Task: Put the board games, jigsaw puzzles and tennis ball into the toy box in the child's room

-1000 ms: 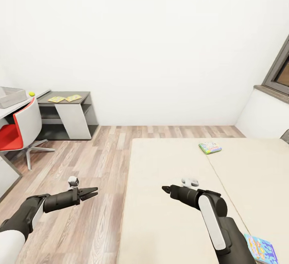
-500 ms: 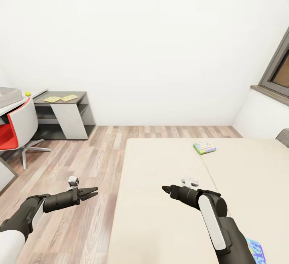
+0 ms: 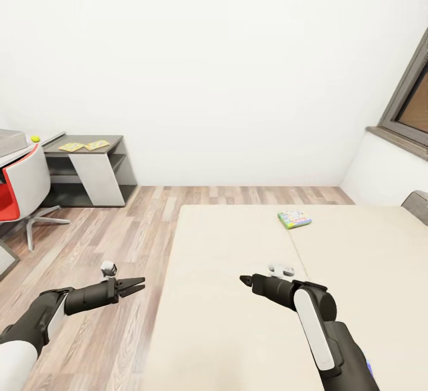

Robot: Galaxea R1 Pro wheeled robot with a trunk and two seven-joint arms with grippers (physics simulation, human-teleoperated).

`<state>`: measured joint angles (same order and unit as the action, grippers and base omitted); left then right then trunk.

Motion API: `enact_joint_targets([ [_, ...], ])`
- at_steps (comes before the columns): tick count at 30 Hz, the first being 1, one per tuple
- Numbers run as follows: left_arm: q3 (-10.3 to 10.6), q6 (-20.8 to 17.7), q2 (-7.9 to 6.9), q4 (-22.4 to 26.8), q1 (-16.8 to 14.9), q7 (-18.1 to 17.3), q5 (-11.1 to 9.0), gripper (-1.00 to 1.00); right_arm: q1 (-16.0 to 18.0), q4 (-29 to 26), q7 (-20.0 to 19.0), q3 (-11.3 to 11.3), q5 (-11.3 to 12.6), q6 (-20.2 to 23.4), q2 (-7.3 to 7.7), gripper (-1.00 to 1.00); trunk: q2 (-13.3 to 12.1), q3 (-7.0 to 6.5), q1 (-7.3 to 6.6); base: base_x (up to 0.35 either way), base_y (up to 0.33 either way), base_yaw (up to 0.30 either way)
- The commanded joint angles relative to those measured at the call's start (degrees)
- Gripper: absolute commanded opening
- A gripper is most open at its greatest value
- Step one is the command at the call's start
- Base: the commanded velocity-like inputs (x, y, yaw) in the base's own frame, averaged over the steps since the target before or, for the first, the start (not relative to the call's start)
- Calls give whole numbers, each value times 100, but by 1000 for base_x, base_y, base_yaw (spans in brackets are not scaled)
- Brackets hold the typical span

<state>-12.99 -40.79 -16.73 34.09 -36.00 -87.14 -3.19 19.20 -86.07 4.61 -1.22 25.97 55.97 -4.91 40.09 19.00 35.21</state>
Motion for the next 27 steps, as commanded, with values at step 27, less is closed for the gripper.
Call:
enact_joint_targets([
  [27, -2, -61, 38, 1, -3, -22, 3, 100, 4, 7, 57, -1, 51, 11, -1, 100, 7, 8, 2, 0, -182, 0],
])
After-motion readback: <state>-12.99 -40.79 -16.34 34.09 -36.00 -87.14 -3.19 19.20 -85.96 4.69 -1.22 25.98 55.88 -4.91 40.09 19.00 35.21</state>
